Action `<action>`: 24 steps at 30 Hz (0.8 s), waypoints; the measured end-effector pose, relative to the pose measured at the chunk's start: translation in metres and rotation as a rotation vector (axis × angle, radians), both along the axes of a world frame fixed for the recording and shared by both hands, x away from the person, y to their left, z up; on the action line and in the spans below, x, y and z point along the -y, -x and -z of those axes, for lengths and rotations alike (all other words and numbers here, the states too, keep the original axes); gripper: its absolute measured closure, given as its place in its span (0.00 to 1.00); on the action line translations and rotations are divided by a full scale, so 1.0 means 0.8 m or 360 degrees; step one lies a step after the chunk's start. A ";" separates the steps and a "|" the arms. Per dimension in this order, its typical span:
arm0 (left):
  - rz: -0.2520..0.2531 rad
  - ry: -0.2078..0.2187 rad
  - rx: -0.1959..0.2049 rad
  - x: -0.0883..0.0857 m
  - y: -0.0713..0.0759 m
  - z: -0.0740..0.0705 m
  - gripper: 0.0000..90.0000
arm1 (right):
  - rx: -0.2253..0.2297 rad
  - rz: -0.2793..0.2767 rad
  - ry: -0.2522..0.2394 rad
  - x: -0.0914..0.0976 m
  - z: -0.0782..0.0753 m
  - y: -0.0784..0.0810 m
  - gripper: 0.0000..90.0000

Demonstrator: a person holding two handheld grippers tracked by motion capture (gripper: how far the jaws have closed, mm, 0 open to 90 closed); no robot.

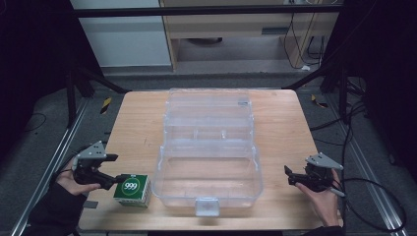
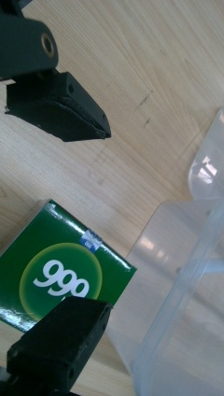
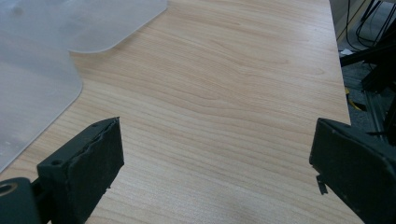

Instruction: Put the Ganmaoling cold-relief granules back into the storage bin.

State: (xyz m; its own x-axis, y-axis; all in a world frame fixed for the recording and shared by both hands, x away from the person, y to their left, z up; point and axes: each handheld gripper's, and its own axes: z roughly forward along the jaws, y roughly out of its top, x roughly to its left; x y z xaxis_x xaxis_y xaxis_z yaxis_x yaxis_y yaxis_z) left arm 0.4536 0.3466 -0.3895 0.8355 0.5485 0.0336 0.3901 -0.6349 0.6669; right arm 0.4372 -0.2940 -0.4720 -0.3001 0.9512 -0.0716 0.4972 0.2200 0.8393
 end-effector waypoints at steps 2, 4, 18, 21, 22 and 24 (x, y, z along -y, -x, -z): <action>0.0079 -0.0037 0.0001 0.005 0.003 0.001 0.14 | 0.0001 -0.0004 0.0008 -0.001 0.000 0.000 0.04; 0.0120 -0.0068 0.0000 0.009 0.004 0.002 0.13 | -0.0002 -0.0010 0.0012 -0.001 0.001 0.000 0.03; 0.0339 -0.0260 -0.0010 0.026 0.008 0.002 0.09 | -0.0015 -0.0032 0.0032 -0.002 0.002 0.000 0.03; 0.0384 -0.0298 -0.0021 0.028 0.010 0.003 0.07 | -0.0027 -0.0037 0.0032 -0.003 0.002 0.000 0.03; 0.0395 -0.0302 -0.0025 0.029 0.010 0.003 0.07 | -0.0027 -0.0037 0.0032 -0.003 0.002 0.000 0.03; 0.0423 -0.0317 -0.0038 0.031 0.011 0.004 0.06 | -0.0026 -0.0047 0.0039 -0.003 0.003 -0.001 0.02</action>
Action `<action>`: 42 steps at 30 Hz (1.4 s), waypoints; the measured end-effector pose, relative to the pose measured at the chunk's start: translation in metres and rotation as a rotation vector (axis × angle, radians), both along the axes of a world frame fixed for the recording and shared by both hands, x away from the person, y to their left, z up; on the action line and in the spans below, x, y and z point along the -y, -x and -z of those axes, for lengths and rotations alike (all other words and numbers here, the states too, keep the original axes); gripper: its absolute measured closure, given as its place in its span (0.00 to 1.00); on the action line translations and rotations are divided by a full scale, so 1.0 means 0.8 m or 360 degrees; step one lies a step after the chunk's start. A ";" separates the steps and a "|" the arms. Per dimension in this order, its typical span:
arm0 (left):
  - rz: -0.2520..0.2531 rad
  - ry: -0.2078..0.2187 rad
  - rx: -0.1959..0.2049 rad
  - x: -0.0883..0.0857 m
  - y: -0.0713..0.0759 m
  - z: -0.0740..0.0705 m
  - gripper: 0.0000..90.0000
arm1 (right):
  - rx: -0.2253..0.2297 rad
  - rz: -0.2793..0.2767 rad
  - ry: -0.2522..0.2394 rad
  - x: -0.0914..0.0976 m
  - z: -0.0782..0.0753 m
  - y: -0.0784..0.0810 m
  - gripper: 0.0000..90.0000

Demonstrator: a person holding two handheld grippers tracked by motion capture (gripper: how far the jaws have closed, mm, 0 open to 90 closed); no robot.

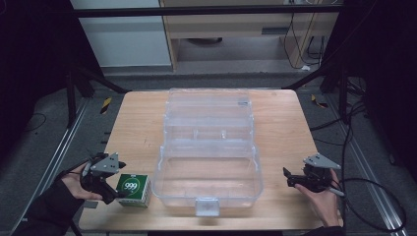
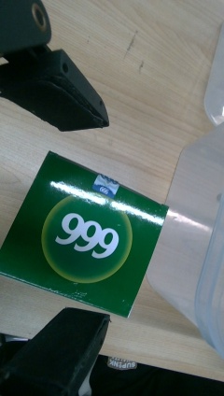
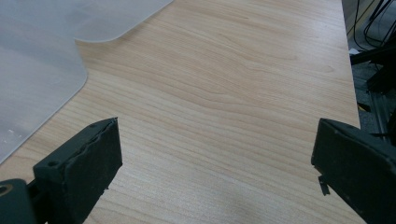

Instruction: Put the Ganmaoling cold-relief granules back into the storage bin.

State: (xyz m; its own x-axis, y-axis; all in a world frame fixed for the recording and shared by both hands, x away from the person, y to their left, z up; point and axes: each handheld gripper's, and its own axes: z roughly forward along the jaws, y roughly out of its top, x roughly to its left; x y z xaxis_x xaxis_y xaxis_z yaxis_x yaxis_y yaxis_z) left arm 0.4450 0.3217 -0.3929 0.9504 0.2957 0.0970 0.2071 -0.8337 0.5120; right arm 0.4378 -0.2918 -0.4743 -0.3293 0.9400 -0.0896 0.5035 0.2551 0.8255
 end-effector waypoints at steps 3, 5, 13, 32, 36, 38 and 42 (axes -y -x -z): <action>0.0046 -0.0057 -0.0032 0.004 0.000 0.003 0.05 | -0.0010 0.0000 -0.0001 -0.001 0.000 0.000 0.02; 0.0060 -0.0067 -0.0041 0.006 0.000 0.005 0.05 | -0.0012 -0.0001 0.0003 -0.001 0.000 0.000 0.02; 0.0107 -0.0145 -0.0018 0.015 -0.001 0.011 0.04 | -0.0024 -0.0017 0.0008 -0.001 0.001 -0.001 0.02; 0.0242 -0.0256 -0.0024 0.031 -0.009 0.029 0.02 | -0.0064 -0.0044 0.0025 -0.004 0.005 -0.002 0.02; 0.0269 -0.0278 -0.0035 0.033 -0.011 0.035 0.02 | -0.0076 -0.0050 0.0032 -0.005 0.006 -0.002 0.02; 0.0277 -0.0290 -0.0044 0.034 -0.012 0.038 0.03 | -0.0079 -0.0054 0.0032 -0.005 0.007 -0.003 0.02; 0.0293 -0.0301 -0.0059 0.035 -0.013 0.043 0.04 | -0.0083 -0.0059 0.0035 -0.005 0.007 -0.003 0.02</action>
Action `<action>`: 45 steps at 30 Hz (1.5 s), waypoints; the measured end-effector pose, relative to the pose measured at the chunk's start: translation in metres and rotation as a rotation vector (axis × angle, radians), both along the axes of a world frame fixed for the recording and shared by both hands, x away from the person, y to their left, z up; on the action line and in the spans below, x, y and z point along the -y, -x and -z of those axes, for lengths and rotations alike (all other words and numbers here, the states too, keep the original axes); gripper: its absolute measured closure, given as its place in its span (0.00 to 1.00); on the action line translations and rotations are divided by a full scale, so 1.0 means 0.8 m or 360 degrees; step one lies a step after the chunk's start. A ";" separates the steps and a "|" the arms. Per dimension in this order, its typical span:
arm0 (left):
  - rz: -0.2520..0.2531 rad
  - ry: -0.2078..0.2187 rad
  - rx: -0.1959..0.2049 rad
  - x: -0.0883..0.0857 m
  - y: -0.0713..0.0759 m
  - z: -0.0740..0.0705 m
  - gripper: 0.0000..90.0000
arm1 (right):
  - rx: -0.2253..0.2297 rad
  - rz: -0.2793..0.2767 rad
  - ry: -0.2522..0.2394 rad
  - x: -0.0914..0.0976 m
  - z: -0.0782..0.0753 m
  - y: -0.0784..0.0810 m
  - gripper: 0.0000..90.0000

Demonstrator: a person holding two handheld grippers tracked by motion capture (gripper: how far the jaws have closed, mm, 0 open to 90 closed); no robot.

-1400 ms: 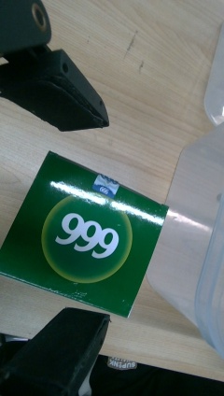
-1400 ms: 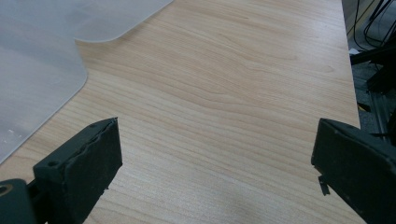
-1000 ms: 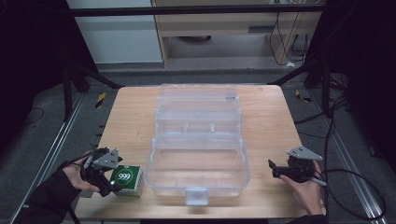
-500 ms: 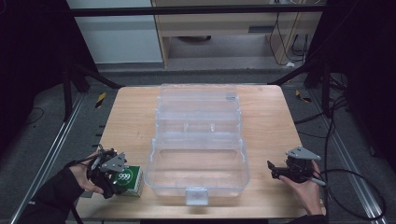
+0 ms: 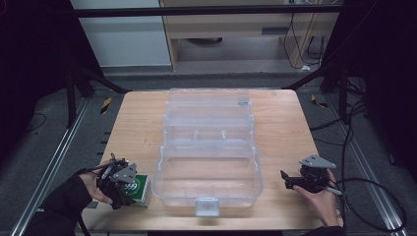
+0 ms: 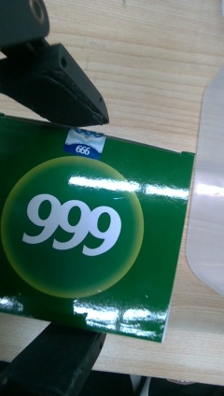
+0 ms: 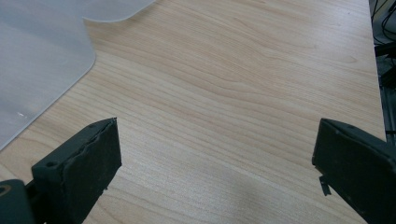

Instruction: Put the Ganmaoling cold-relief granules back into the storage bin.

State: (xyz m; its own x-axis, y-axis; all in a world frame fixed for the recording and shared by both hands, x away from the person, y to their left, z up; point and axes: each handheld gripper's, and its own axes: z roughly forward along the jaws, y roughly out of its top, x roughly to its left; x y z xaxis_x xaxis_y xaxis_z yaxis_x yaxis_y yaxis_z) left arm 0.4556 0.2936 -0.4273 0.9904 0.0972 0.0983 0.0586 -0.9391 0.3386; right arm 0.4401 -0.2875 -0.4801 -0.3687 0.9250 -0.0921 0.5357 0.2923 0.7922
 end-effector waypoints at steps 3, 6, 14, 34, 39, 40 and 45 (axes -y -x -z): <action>0.0005 -0.0016 -0.0012 0.000 -0.001 0.004 0.06 | -0.0007 -0.0003 -0.0002 -0.001 0.000 0.000 0.02; 0.0015 -0.0027 -0.0016 0.001 -0.002 0.006 0.06 | -0.0008 -0.0006 0.0000 -0.001 0.001 0.000 0.02; 0.0030 -0.0047 -0.0016 0.003 -0.003 0.010 0.07 | -0.0016 -0.0018 0.0012 -0.002 0.002 -0.001 0.02; 0.0015 -0.0048 -0.0024 0.002 0.002 0.006 0.17 | -0.0043 -0.0032 0.0005 -0.003 0.004 -0.001 0.02; -0.0008 -0.0029 -0.0021 0.001 0.004 -0.002 0.17 | -0.0045 -0.0033 0.0003 -0.003 0.003 -0.001 0.02; -0.0018 -0.0018 -0.0018 0.000 0.005 -0.005 0.17 | -0.0043 -0.0035 0.0002 -0.003 0.004 -0.001 0.02; -0.0056 0.0031 0.0001 -0.006 0.008 -0.020 0.17 | -0.0042 -0.0038 0.0007 -0.002 0.004 -0.001 0.02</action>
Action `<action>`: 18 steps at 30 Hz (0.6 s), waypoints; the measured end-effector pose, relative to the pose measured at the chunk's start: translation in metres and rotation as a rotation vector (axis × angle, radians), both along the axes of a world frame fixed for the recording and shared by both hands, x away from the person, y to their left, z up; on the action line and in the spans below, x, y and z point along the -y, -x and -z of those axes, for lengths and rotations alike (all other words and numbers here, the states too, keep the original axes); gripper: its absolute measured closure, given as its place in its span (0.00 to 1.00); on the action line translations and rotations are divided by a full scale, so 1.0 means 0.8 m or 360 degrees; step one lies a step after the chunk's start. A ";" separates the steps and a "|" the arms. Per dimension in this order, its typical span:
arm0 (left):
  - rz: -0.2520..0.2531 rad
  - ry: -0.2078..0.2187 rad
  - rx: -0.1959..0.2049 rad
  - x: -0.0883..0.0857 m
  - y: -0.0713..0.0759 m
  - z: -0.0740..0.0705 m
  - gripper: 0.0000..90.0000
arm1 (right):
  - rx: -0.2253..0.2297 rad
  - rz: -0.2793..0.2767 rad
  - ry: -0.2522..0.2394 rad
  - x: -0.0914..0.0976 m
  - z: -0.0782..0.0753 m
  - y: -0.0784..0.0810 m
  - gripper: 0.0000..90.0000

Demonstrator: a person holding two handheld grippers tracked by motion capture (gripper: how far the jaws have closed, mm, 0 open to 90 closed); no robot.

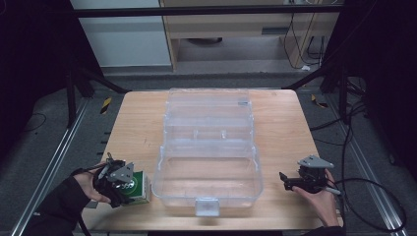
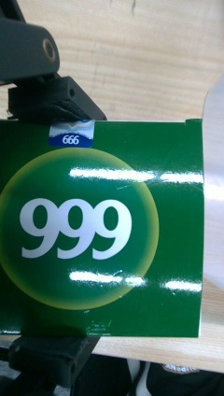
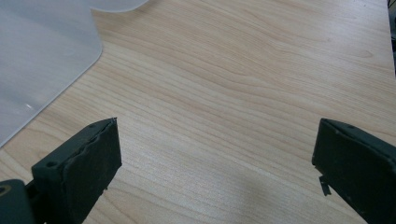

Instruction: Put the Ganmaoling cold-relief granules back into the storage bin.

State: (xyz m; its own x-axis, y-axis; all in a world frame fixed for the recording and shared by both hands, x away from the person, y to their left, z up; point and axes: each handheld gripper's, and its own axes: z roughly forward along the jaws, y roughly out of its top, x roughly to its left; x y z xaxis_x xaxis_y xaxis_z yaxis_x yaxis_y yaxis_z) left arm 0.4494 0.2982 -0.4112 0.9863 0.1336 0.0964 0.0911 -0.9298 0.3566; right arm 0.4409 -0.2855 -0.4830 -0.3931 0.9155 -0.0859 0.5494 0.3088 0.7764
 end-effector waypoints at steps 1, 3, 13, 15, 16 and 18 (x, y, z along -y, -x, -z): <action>-0.0003 0.0010 0.0006 -0.001 0.000 -0.004 0.17 | 0.0000 -0.0001 0.0000 0.000 0.000 0.000 0.02; -0.0016 0.0040 0.0023 -0.004 0.002 -0.011 0.17 | -0.0001 -0.0002 0.0002 0.000 0.000 0.000 0.02; -0.0073 0.0225 0.0098 -0.015 0.006 -0.048 0.17 | 0.0000 0.0000 -0.0003 0.000 0.000 0.000 0.02; -0.0072 0.0256 0.0110 -0.017 0.007 -0.055 0.17 | 0.0000 0.0000 -0.0004 0.000 0.000 0.001 0.02; -0.0072 0.0269 0.0115 -0.018 0.008 -0.058 0.17 | -0.0002 0.0003 -0.0009 0.000 0.000 0.001 0.02; -0.0080 0.0310 0.0123 -0.019 0.010 -0.064 0.17 | -0.0001 0.0003 -0.0010 0.000 0.000 0.001 0.02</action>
State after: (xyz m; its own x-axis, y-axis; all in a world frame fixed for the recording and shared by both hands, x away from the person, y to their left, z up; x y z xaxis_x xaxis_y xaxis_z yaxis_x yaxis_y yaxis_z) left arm 0.4415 0.3136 -0.3601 0.9686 0.2061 0.1392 0.1011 -0.8376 0.5368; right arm 0.4403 -0.2854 -0.4827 -0.3915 0.9167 -0.0801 0.5503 0.3030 0.7781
